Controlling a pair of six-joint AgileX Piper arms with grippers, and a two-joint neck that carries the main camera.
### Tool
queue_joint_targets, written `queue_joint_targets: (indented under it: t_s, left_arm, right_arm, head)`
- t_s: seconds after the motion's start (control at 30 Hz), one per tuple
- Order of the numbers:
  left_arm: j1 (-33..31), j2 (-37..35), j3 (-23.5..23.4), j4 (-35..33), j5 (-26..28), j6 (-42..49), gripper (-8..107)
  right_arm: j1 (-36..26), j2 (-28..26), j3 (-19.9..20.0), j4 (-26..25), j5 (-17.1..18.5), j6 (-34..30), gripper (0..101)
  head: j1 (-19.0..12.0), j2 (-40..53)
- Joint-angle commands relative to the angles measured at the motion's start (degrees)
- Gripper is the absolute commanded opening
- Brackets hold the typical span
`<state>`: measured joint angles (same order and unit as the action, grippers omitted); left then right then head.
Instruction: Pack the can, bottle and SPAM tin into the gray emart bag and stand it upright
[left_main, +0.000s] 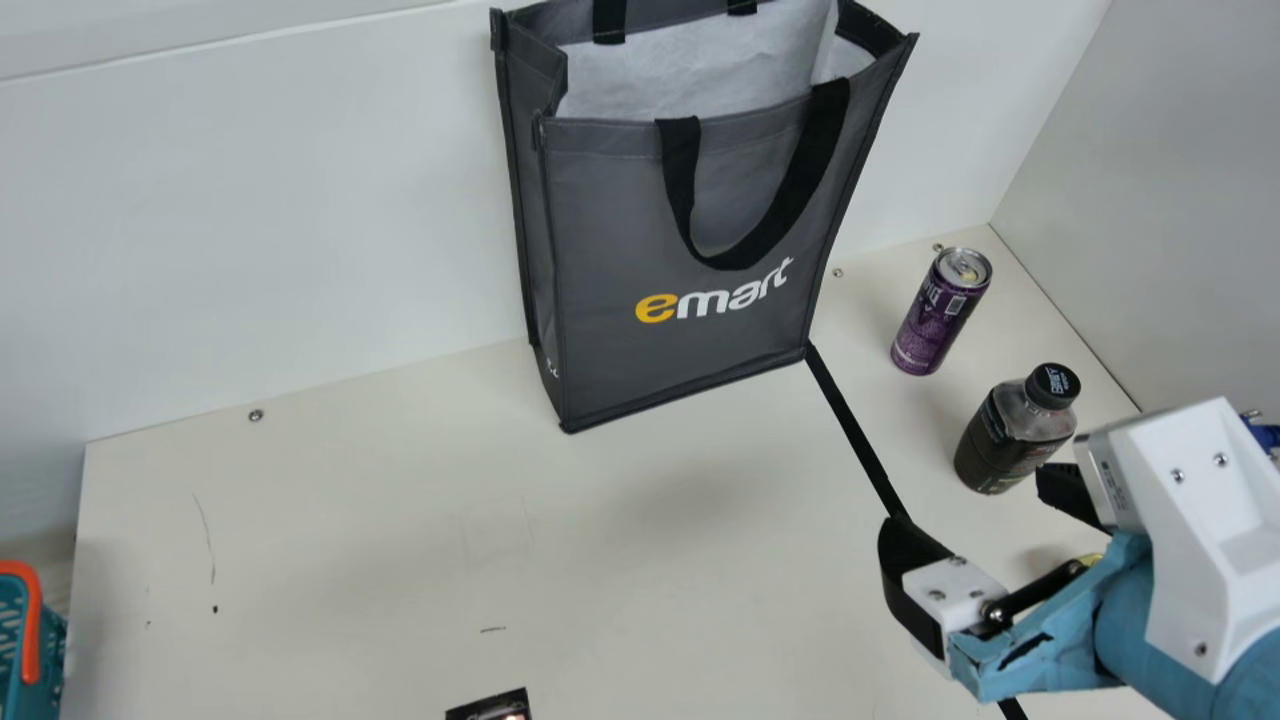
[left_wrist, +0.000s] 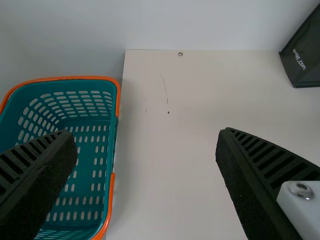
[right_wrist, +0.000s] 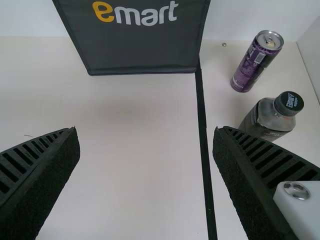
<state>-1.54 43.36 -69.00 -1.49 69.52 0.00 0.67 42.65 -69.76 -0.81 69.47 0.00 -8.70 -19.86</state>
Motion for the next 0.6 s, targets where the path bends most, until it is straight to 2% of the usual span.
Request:
queue_joint_targets:
  t_s: [0.0, 0.57]
  left_arm:
    - [0.0, 0.0, 0.0, 0.0, 0.0, 0.0, 90]
    - [0.0, 0.0, 0.0, 0.0, 0.0, 0.0, 90]
  right_arm:
    - [0.0, 0.0, 0.0, 0.0, 0.0, 0.0, 95]
    - [0.0, 0.0, 0.0, 0.0, 0.0, 0.0, 95]
  head:
    - [-1.3, -0.1]
    - [-1.3, -0.1]
